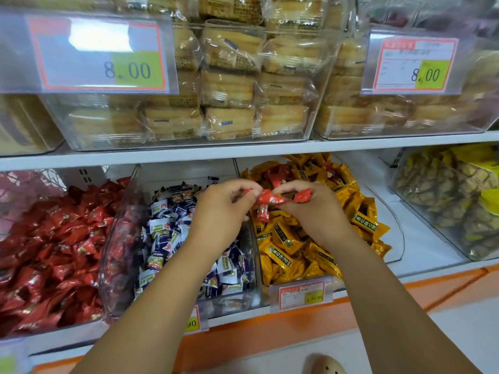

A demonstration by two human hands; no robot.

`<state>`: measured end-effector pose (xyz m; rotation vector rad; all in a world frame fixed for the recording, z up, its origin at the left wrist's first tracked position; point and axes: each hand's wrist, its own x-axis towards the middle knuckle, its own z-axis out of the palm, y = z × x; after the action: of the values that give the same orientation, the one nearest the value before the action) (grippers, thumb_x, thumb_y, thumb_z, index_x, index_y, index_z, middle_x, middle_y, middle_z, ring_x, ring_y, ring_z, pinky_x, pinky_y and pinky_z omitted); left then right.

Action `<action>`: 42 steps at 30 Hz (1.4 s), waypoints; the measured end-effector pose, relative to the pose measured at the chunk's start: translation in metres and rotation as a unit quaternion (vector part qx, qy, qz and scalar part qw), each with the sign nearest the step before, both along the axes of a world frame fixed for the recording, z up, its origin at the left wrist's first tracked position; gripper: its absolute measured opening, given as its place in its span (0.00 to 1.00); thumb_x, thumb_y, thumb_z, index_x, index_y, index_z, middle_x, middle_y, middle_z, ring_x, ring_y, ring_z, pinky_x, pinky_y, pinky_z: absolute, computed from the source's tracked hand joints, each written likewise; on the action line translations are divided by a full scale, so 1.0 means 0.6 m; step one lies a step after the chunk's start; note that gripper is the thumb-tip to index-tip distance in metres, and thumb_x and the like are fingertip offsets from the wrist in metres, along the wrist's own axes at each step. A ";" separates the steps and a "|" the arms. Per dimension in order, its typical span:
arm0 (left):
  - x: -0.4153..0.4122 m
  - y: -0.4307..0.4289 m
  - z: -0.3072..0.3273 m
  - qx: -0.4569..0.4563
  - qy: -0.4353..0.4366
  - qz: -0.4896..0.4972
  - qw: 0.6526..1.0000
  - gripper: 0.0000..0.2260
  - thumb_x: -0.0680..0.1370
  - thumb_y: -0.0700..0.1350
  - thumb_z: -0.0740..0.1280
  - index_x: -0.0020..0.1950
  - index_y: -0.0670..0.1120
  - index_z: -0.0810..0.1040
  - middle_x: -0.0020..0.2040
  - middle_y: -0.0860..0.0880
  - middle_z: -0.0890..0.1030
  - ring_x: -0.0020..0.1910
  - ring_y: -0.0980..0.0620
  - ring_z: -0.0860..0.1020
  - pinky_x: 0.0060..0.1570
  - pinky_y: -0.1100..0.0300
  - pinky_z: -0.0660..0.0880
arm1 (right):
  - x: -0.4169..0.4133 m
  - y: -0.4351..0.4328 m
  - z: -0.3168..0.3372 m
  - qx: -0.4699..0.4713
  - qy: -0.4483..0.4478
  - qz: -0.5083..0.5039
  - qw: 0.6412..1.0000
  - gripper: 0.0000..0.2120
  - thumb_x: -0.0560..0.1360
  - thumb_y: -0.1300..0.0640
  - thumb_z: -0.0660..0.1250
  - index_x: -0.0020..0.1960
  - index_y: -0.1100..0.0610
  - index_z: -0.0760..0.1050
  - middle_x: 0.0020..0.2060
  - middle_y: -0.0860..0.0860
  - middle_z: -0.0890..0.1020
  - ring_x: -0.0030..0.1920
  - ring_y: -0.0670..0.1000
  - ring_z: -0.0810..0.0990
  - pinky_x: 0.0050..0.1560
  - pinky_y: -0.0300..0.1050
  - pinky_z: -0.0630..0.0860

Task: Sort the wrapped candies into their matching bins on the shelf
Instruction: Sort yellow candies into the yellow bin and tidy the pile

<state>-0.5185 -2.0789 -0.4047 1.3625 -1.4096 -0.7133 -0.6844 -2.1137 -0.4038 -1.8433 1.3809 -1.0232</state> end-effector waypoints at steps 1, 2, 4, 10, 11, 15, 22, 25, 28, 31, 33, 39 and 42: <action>0.003 -0.001 0.001 0.013 0.024 -0.001 1.000 0.08 0.78 0.42 0.67 0.45 0.54 0.82 0.46 0.53 0.84 0.41 0.57 0.82 0.35 0.65 0.79 | -0.003 -0.002 0.002 0.019 -0.040 0.004 0.999 0.07 0.72 0.57 0.73 0.46 0.46 0.83 0.43 0.41 0.83 0.50 0.50 0.79 0.51 0.42 0.76; 0.006 -0.002 0.002 0.027 0.048 -0.002 0.998 0.08 0.79 0.41 0.66 0.45 0.53 0.81 0.47 0.51 0.83 0.41 0.57 0.82 0.34 0.65 0.78 | -0.006 -0.002 0.005 0.032 -0.072 0.007 0.997 0.06 0.72 0.58 0.73 0.45 0.47 0.83 0.43 0.44 0.84 0.47 0.47 0.81 0.48 0.39 0.77; 0.009 -0.006 0.004 0.053 0.096 -0.001 0.994 0.06 0.80 0.40 0.64 0.47 0.49 0.79 0.49 0.48 0.82 0.42 0.56 0.83 0.33 0.64 0.79 | -0.009 -0.003 0.009 0.045 -0.106 0.004 0.993 0.06 0.72 0.58 0.73 0.44 0.47 0.83 0.42 0.46 0.84 0.43 0.43 0.81 0.45 0.36 0.78; 0.000 -0.007 0.013 0.062 0.076 -0.014 0.995 0.14 0.82 0.37 0.57 0.49 0.56 0.75 0.53 0.51 0.80 0.41 0.57 0.81 0.33 0.65 0.77 | -0.017 -0.003 0.008 0.076 -0.110 0.027 0.991 0.09 0.71 0.60 0.73 0.47 0.47 0.84 0.40 0.45 0.84 0.43 0.43 0.82 0.50 0.39 0.78; -0.002 -0.007 0.014 0.066 0.065 -0.018 0.996 0.15 0.82 0.37 0.56 0.49 0.58 0.74 0.54 0.52 0.80 0.40 0.57 0.80 0.33 0.65 0.77 | -0.021 -0.002 0.011 0.082 -0.112 0.039 0.990 0.10 0.72 0.61 0.73 0.48 0.47 0.83 0.38 0.45 0.82 0.42 0.41 0.81 0.48 0.37 0.77; -0.005 -0.005 0.015 0.081 0.053 -0.027 0.995 0.18 0.82 0.38 0.54 0.52 0.60 0.76 0.53 0.51 0.79 0.40 0.57 0.76 0.36 0.60 0.74 | -0.031 0.004 0.018 0.091 -0.087 0.060 0.990 0.11 0.73 0.60 0.71 0.51 0.46 0.83 0.37 0.47 0.81 0.39 0.41 0.81 0.42 0.27 0.73; -0.006 0.000 0.028 0.097 0.023 -0.052 0.994 0.10 0.82 0.50 0.59 0.58 0.57 0.77 0.40 0.59 0.74 0.40 0.61 0.72 0.45 0.62 0.71 | -0.051 0.019 0.052 0.063 -0.074 0.082 0.992 0.04 0.73 0.57 0.71 0.47 0.51 0.84 0.42 0.43 0.85 0.42 0.39 0.81 0.39 0.30 0.74; -0.012 0.005 0.030 0.098 -0.005 -0.088 0.991 0.12 0.79 0.57 0.61 0.59 0.59 0.78 0.39 0.62 0.75 0.41 0.64 0.73 0.51 0.61 0.73 | -0.037 0.029 0.055 0.103 -0.046 0.150 0.982 0.05 0.73 0.59 0.72 0.48 0.54 0.84 0.41 0.44 0.85 0.43 0.40 0.82 0.42 0.31 0.76; -0.013 0.006 0.027 0.085 -0.021 -0.083 0.993 0.09 0.78 0.56 0.63 0.52 0.56 0.81 0.33 0.63 0.78 0.35 0.66 0.75 0.46 0.60 0.74 | -0.026 0.032 0.047 0.104 -0.010 0.141 0.984 0.04 0.73 0.58 0.71 0.46 0.50 0.84 0.39 0.46 0.85 0.41 0.43 0.81 0.42 0.34 0.77; -0.007 0.005 0.025 0.097 0.009 -0.047 0.994 0.07 0.79 0.55 0.62 0.49 0.57 0.80 0.31 0.55 0.76 0.32 0.58 0.74 0.41 0.56 0.76 | -0.044 0.023 0.050 0.073 0.039 0.064 0.995 0.06 0.74 0.57 0.71 0.47 0.47 0.83 0.43 0.43 0.83 0.46 0.45 0.81 0.42 0.32 0.73; -0.001 0.004 0.026 0.114 0.031 -0.034 0.992 0.08 0.80 0.53 0.62 0.49 0.55 0.79 0.31 0.52 0.77 0.29 0.58 0.73 0.34 0.62 0.73 | -0.060 0.017 0.049 0.061 0.141 0.059 0.986 0.09 0.74 0.56 0.71 0.50 0.44 0.80 0.52 0.42 0.79 0.53 0.46 0.77 0.46 0.30 0.70; 0.015 0.005 0.030 0.126 0.094 -0.066 0.985 0.06 0.81 0.42 0.60 0.50 0.46 0.78 0.43 0.47 0.85 0.30 0.54 0.77 0.24 0.64 0.68 | -0.048 0.016 0.014 -0.002 0.280 0.062 0.958 0.10 0.75 0.54 0.69 0.55 0.44 0.79 0.52 0.47 0.74 0.60 0.50 0.67 0.57 0.39 0.63; 0.028 0.009 0.029 0.143 0.114 -0.073 0.980 0.06 0.82 0.41 0.60 0.51 0.46 0.77 0.43 0.46 0.85 0.39 0.50 0.84 0.26 0.62 0.75 | -0.040 0.023 0.035 -0.034 0.221 0.051 0.973 0.08 0.76 0.53 0.68 0.54 0.46 0.79 0.51 0.43 0.76 0.57 0.45 0.69 0.52 0.36 0.63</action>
<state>-0.5017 -2.0738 -0.3872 1.3518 -1.2660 -1.1677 -0.7085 -2.0999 -0.3825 -2.2642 1.4891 -0.6344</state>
